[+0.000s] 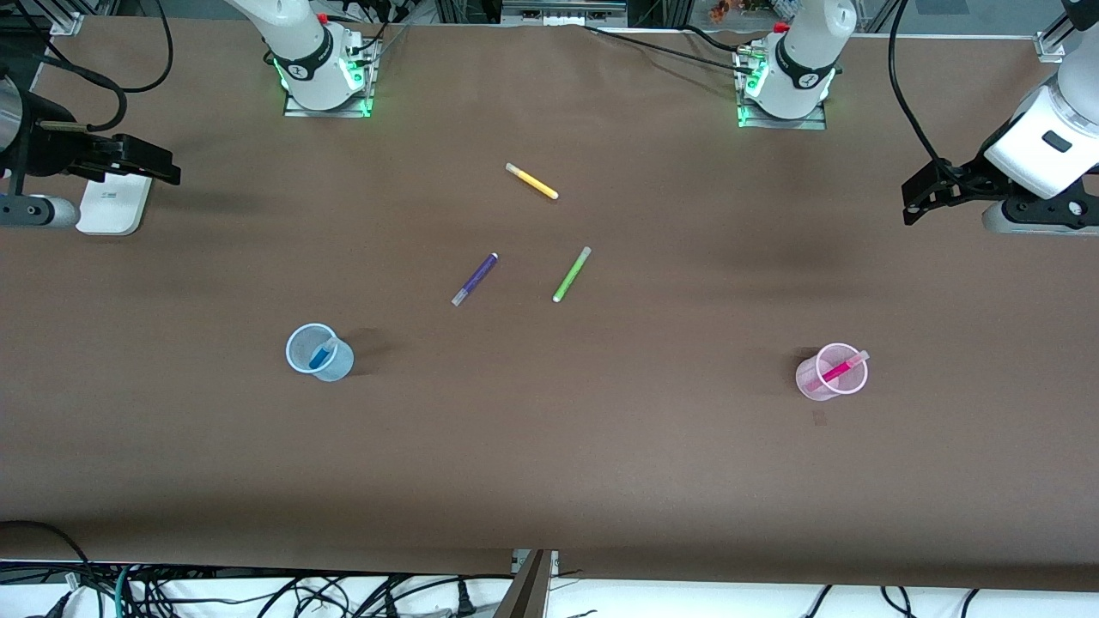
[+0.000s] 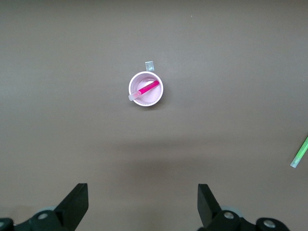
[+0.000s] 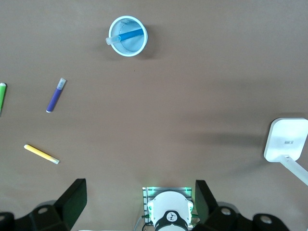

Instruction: Place pink and blue markers in matching cups

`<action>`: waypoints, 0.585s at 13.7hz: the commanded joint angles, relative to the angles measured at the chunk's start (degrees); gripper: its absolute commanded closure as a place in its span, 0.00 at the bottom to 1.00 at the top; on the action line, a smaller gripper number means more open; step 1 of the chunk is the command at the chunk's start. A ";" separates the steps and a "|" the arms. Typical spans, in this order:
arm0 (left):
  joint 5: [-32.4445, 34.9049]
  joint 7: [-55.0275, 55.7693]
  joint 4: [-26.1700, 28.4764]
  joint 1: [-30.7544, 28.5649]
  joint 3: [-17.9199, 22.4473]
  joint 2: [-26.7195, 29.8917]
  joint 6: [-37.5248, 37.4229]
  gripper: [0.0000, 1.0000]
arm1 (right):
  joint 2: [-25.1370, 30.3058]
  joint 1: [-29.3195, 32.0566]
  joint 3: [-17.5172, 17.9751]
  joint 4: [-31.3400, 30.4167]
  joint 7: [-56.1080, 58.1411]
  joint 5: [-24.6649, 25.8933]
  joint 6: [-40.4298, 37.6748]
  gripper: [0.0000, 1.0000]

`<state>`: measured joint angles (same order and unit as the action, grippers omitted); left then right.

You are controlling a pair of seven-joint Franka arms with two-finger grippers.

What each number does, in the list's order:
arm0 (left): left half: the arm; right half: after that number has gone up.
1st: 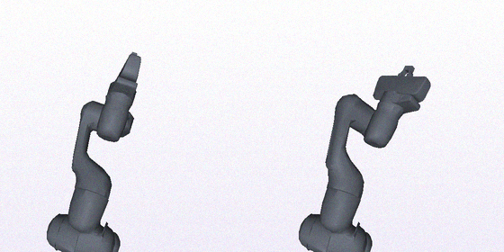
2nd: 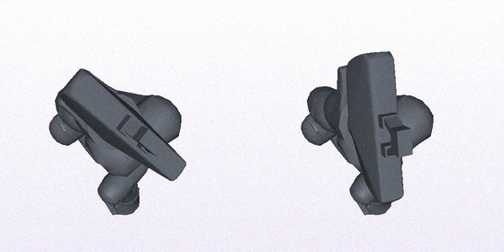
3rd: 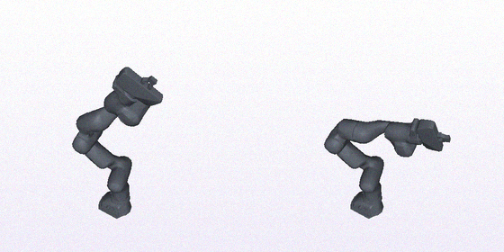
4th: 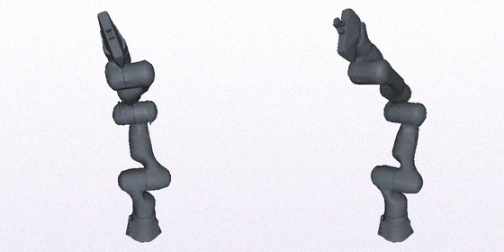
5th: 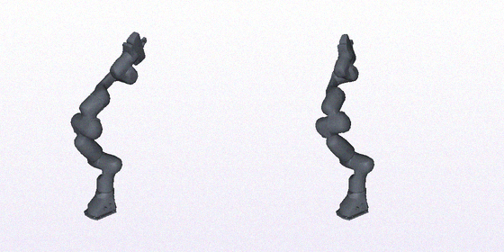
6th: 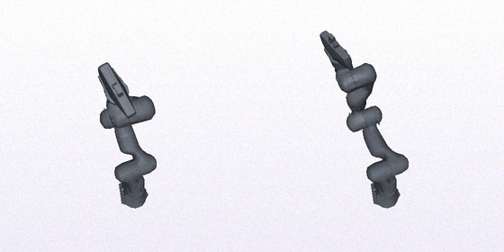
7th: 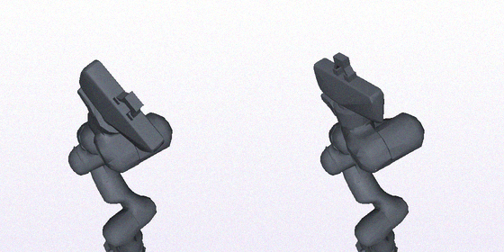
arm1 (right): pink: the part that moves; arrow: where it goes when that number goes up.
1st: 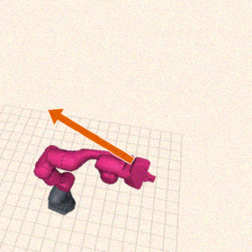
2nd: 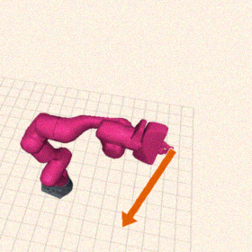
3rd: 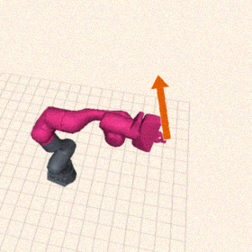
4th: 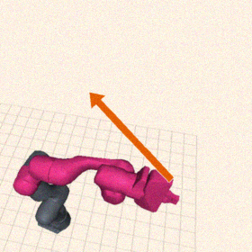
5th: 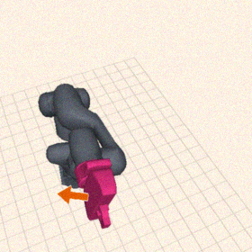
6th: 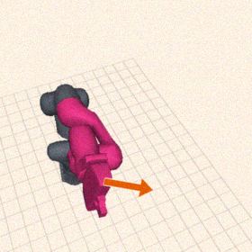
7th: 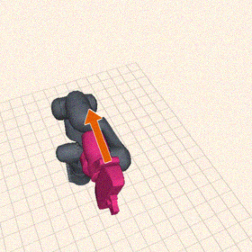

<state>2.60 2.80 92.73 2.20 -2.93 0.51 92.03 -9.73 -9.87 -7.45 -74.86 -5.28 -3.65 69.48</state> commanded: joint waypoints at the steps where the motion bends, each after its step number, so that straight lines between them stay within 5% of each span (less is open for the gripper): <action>1: -0.67 0.10 0.79 -0.17 -0.14 1.25 -0.54 0.00 | 0.68 0.03 0.60 -1.42 1.32 1.45 -0.31 0.01; 4: -0.67 0.10 0.79 -0.17 -0.14 1.25 -0.63 0.00 | 0.76 0.03 0.42 -1.60 1.50 1.54 -0.22 0.01; 8: -0.67 0.10 0.79 -0.17 -0.14 1.25 -0.71 0.00 | 8.12 0.73 1.21 -11.93 1.85 3.12 5.29 0.01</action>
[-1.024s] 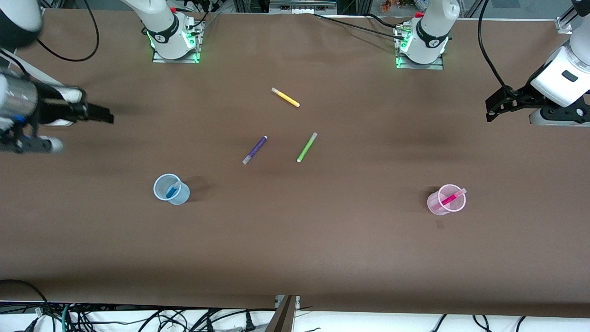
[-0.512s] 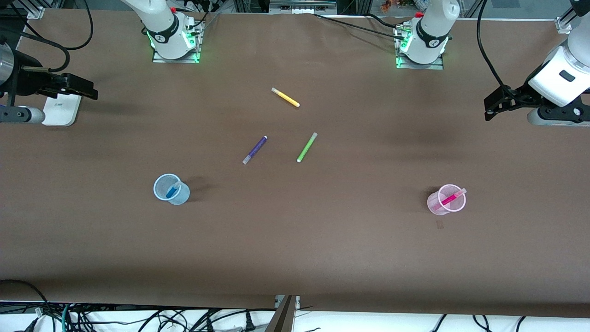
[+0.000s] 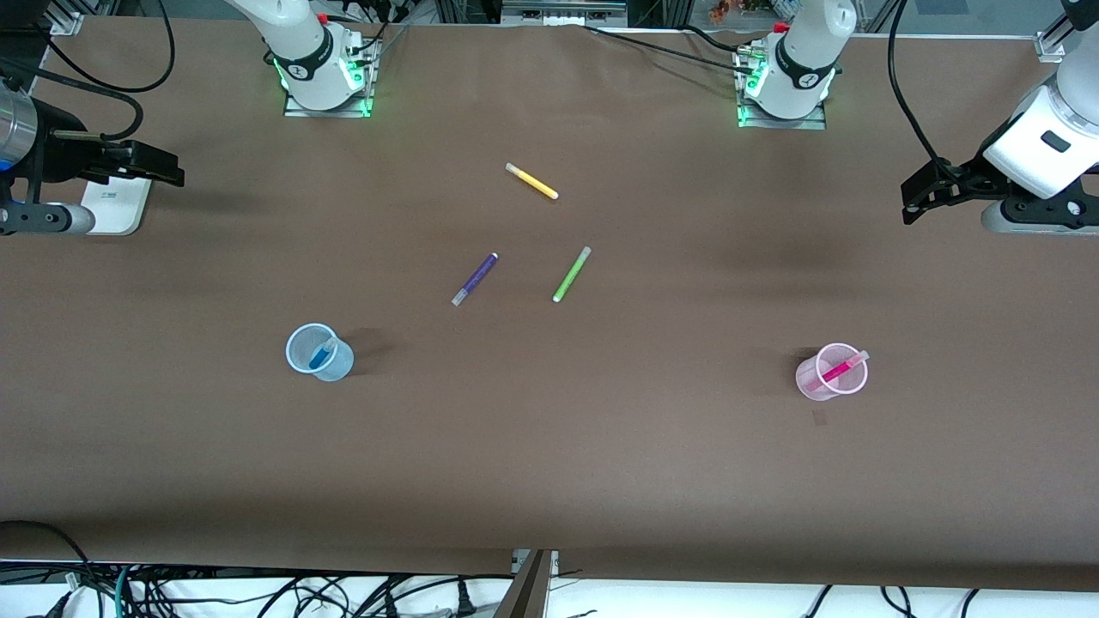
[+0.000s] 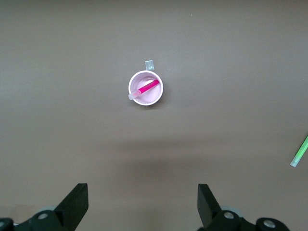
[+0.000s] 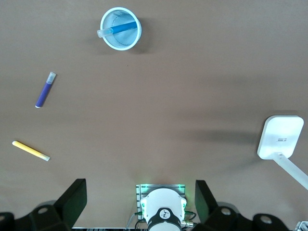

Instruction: Place pink and blue markers in matching cups

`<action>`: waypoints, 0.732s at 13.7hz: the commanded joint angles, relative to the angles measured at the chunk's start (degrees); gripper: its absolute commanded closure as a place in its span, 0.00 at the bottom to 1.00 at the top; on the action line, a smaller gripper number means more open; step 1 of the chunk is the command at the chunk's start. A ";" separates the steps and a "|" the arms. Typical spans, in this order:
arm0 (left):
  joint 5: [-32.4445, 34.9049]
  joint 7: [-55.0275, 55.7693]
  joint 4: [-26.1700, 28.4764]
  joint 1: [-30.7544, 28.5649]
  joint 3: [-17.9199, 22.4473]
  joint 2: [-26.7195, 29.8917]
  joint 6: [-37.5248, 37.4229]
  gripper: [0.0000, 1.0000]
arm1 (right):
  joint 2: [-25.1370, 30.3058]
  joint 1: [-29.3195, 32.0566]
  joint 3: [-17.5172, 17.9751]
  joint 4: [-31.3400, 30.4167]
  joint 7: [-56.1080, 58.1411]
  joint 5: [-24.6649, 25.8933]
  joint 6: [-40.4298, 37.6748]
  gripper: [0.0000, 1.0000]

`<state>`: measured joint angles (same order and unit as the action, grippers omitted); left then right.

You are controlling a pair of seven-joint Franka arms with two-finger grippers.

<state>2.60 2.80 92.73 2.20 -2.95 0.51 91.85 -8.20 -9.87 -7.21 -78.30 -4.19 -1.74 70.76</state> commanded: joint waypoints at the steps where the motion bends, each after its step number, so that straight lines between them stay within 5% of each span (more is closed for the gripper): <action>1: -0.67 0.10 0.79 -0.17 -0.13 1.25 -0.53 0.00 | 9.66 1.34 1.14 -13.07 0.76 1.21 6.65 0.01; 10: -0.67 0.10 0.79 -0.17 -0.13 1.33 -0.97 0.00 | 15.85 6.97 4.83 -17.07 3.13 0.59 10.63 0.01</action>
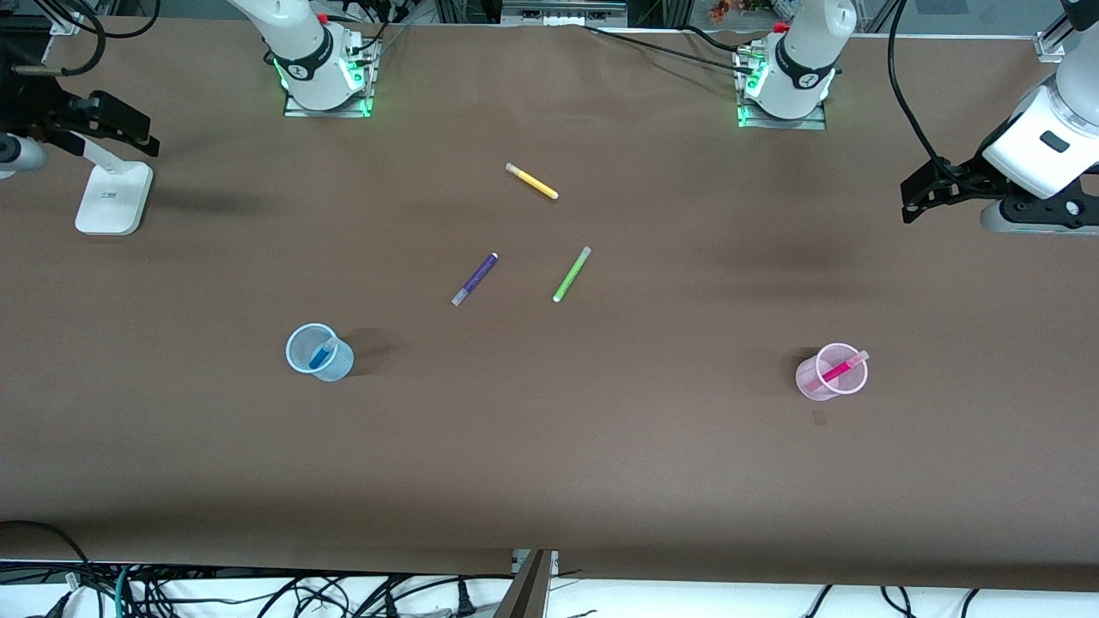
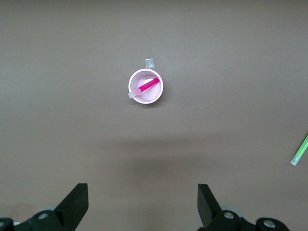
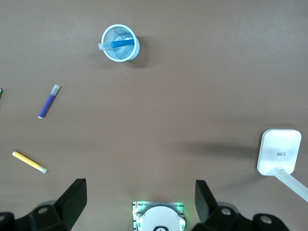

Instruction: Place pink and blue markers in matching cups

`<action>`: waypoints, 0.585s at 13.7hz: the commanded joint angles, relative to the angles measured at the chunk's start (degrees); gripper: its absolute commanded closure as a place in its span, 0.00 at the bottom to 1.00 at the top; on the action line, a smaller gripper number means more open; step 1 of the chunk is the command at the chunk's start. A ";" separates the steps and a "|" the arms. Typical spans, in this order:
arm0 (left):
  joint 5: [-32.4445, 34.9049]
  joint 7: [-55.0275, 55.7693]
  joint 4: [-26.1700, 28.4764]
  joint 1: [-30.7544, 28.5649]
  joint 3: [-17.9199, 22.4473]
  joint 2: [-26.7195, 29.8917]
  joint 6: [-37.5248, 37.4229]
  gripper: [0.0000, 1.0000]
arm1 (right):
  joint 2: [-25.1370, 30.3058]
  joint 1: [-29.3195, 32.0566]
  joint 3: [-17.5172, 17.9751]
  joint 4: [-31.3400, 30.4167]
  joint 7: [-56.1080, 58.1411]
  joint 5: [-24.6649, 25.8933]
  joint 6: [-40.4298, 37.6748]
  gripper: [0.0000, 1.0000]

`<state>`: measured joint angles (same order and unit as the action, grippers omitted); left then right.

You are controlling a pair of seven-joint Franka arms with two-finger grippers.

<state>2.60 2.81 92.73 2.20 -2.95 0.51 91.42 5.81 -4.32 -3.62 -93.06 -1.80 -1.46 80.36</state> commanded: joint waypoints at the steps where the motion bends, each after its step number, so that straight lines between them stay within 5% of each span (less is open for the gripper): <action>1: -0.67 0.09 0.70 -0.17 -0.13 1.25 -0.54 0.00 | 1.41 1.33 1.24 -1.86 0.75 0.32 0.59 0.01; 8: -0.67 0.09 0.79 -0.17 -0.13 1.33 -0.54 0.00 | -1.41 0.45 1.33 1.13 0.92 0.23 -1.52 0.01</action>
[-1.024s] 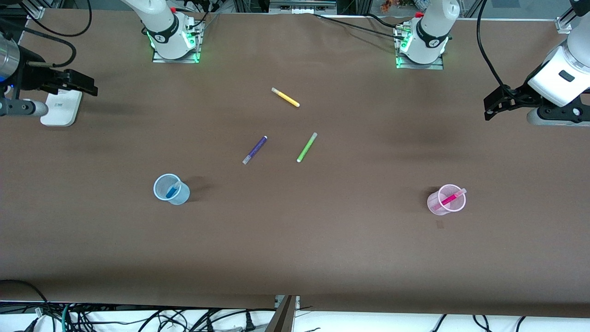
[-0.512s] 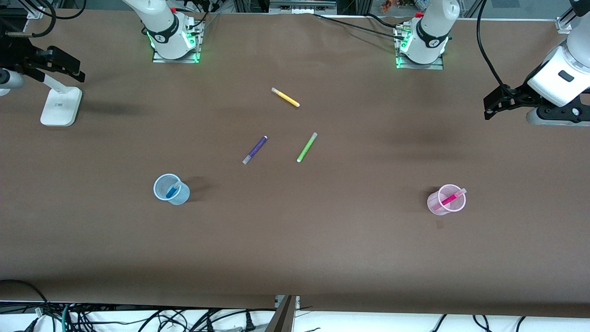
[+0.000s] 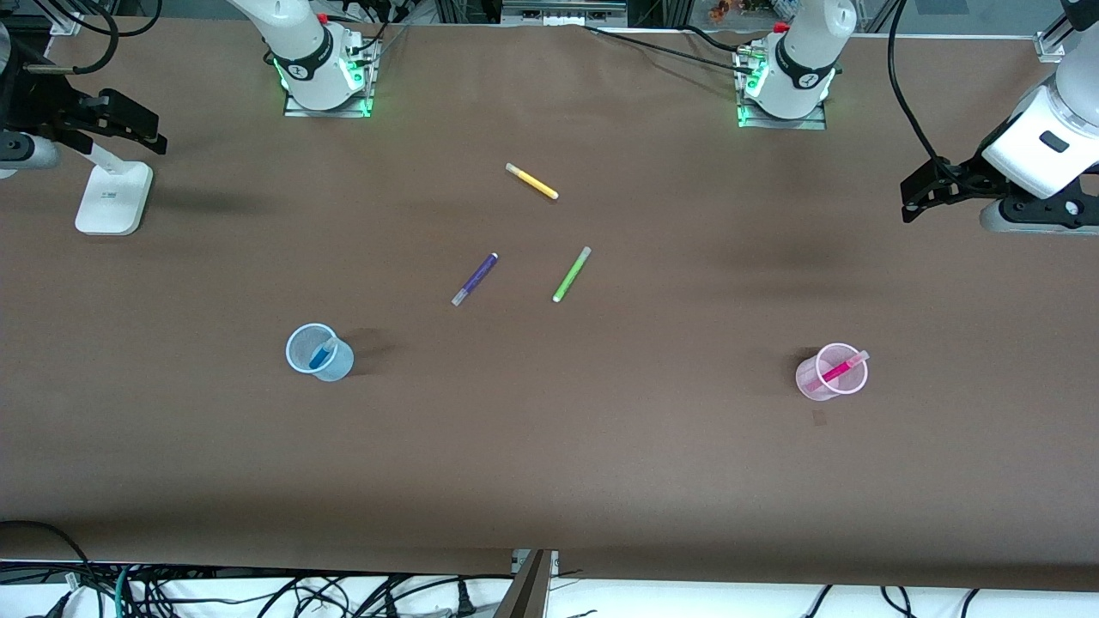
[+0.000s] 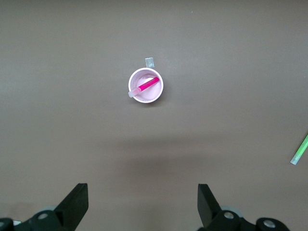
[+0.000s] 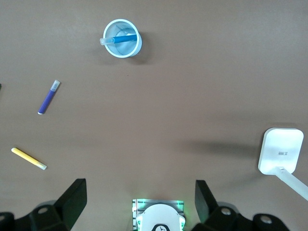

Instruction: Place pink and blue markers in matching cups

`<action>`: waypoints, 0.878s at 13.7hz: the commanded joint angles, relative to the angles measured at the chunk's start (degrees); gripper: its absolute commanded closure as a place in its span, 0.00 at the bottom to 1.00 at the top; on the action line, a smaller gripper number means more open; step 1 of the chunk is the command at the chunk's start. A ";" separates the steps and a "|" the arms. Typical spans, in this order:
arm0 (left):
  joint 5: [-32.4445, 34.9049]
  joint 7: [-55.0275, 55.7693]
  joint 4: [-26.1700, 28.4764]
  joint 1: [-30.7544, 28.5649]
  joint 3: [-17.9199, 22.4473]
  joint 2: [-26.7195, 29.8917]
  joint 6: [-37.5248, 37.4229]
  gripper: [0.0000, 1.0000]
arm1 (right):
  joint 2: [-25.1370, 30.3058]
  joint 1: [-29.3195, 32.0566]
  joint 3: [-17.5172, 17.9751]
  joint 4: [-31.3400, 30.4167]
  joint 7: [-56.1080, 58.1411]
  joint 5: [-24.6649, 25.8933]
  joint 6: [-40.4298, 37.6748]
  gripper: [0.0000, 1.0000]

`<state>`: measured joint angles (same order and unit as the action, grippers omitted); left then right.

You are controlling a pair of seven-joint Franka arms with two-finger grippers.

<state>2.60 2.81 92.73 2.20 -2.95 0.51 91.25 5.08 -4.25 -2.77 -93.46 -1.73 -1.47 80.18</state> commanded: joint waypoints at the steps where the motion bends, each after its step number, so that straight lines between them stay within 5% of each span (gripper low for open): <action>1: -0.67 0.09 0.70 -0.17 -0.13 1.25 -0.38 0.00 | -0.68 0.38 0.48 1.53 0.94 0.24 -1.34 0.01; 12: -0.76 0.09 0.70 -0.17 -0.13 1.33 -1.25 0.00 | -1.47 0.38 0.48 2.23 1.20 0.15 -1.43 0.01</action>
<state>2.60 2.81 92.73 2.20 -2.95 0.51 90.85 4.17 -4.25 -2.70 -92.93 -1.46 -1.47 80.03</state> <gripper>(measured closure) 0.000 0.004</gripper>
